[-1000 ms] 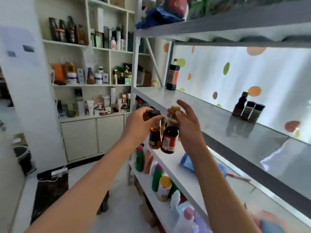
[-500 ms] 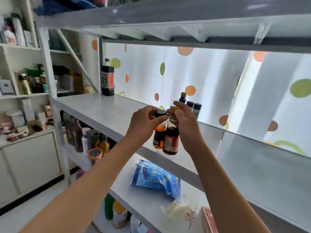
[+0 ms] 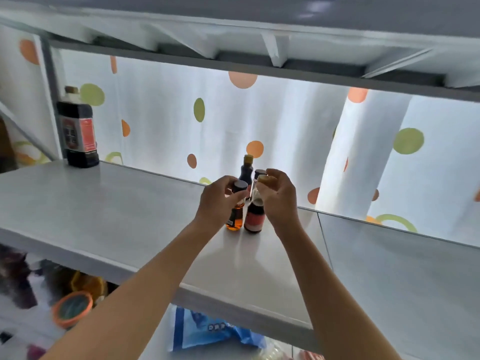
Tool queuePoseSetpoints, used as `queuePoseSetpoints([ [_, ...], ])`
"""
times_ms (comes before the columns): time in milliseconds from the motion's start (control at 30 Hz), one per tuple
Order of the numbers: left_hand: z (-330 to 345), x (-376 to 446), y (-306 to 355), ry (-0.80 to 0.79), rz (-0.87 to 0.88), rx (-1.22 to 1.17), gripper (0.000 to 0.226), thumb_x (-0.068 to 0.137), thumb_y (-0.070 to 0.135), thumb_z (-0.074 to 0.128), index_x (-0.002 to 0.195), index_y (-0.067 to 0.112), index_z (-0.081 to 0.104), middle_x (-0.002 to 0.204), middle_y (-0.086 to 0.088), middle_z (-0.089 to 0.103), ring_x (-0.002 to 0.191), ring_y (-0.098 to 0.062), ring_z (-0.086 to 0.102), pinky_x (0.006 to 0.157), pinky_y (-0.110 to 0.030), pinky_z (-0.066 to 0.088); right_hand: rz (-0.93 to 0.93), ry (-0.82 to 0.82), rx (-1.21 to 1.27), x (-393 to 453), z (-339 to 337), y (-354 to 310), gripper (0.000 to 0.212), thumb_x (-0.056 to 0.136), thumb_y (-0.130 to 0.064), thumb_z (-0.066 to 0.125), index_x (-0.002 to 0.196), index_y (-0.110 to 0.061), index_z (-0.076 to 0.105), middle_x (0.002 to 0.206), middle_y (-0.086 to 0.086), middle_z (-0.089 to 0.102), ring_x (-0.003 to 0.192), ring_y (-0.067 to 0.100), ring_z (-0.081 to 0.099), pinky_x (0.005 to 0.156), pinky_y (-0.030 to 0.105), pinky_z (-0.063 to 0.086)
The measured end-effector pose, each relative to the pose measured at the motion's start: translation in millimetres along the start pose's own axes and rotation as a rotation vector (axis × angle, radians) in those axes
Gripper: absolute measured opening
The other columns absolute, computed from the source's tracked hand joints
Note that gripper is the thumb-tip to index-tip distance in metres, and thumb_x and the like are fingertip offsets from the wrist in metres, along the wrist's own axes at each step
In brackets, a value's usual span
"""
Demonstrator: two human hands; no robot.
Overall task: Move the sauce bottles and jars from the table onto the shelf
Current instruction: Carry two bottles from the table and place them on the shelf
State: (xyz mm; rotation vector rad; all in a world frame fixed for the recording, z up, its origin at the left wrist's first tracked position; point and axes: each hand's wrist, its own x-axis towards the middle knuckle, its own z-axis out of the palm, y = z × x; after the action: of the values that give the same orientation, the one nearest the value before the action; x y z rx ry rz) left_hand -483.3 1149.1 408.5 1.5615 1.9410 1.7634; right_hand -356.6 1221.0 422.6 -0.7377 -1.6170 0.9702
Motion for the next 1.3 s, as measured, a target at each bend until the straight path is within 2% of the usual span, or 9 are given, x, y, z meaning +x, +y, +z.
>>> queuePoseSetpoints([
  [233,4.4,8.6,-21.1,-0.101,-0.032,-0.062,0.030,0.085,0.024,0.073,0.112,0.027,0.062,0.095,0.022,0.065,0.086,0.006,0.062,0.070,-0.005,0.041,-0.007,-0.021,-0.054,6.1,-1.2,13.6,0.020,0.089,-0.016,0.070,0.109,-0.017,0.070,0.101,-0.006,0.074,0.092,0.001,0.069,0.081,0.013,0.050],
  [333,6.0,1.1,-38.5,-0.166,-0.083,-0.027,0.036,0.078,0.009,0.075,0.109,0.026,0.064,0.096,0.015,0.068,0.086,0.004,0.064,0.073,-0.015,0.046,0.092,-0.110,-0.010,0.7,-12.4,16.2,0.017,0.091,-0.015,0.065,0.105,-0.021,0.073,0.092,-0.006,0.076,0.087,0.005,0.069,0.075,0.014,0.051],
  [433,9.4,-4.0,-55.5,-0.235,-0.117,0.007,0.040,0.070,0.010,0.081,0.105,0.024,0.068,0.097,0.010,0.071,0.090,-0.005,0.067,0.081,-0.024,0.051,0.265,-0.308,0.049,2.0,-27.6,21.4,0.037,0.088,-0.002,0.059,0.117,-0.024,0.067,0.095,-0.005,0.075,0.095,0.012,0.067,0.085,0.026,0.052],
  [567,11.3,-4.3,-62.2,-0.258,-0.093,0.060,0.041,0.067,0.018,0.085,0.105,0.024,0.069,0.096,0.010,0.072,0.088,-0.001,0.067,0.075,-0.014,0.047,0.259,-0.462,-0.029,6.3,-31.8,36.9,0.050,0.077,0.013,0.063,0.111,-0.024,0.068,0.102,0.004,0.073,0.089,0.017,0.067,0.082,0.028,0.054],
  [700,12.6,-5.0,-65.4,-0.218,-0.070,0.100,0.040,0.070,0.021,0.084,0.106,0.024,0.067,0.095,0.009,0.070,0.083,-0.002,0.066,0.068,-0.003,0.042,0.224,-0.443,-0.070,6.2,-25.6,48.9,0.042,0.073,0.011,0.074,0.104,-0.016,0.072,0.095,0.006,0.074,0.084,0.017,0.068,0.077,0.029,0.056],
  [767,14.8,-3.6,-66.7,-0.183,-0.060,0.138,0.041,0.071,0.020,0.083,0.109,0.020,0.068,0.097,0.005,0.071,0.085,-0.010,0.067,0.071,-0.009,0.045,0.229,-0.384,-0.136,6.5,-18.9,55.6,0.038,0.070,-0.001,0.082,0.105,-0.012,0.071,0.097,0.008,0.073,0.080,0.019,0.067,0.068,0.033,0.056],
  [867,18.5,-0.1,-67.2,-0.152,-0.073,0.170,0.043,0.069,0.023,0.084,0.109,0.018,0.068,0.098,0.002,0.073,0.087,-0.014,0.068,0.079,-0.025,0.052,0.163,-0.267,-0.288,7.2,-7.8,66.1,0.039,0.064,-0.021,0.086,0.101,-0.017,0.072,0.092,0.003,0.072,0.081,0.021,0.067,0.073,0.038,0.055],
  [1200,26.4,24.0,-66.8,-0.231,-0.158,0.294,0.040,0.064,0.030,0.083,0.098,0.018,0.064,0.096,0.000,0.071,0.088,-0.020,0.066,0.083,-0.037,0.054,0.120,-0.247,-0.288,5.8,-7.9,78.8,0.031,0.068,-0.040,0.079,0.096,-0.028,0.072,0.084,-0.002,0.074,0.081,0.020,0.072,0.076,0.044,0.060],
  [1300,30.9,27.7,-67.8,-0.232,-0.176,0.347,0.041,0.064,0.035,0.082,0.095,0.016,0.063,0.094,-0.002,0.069,0.087,-0.023,0.063,0.077,-0.034,0.050,0.148,-0.221,-0.298,7.9,-6.9,85.0,0.029,0.066,-0.031,0.085,0.092,-0.024,0.072,0.088,-0.004,0.073,0.081,0.016,0.071,0.077,0.038,0.059],
])
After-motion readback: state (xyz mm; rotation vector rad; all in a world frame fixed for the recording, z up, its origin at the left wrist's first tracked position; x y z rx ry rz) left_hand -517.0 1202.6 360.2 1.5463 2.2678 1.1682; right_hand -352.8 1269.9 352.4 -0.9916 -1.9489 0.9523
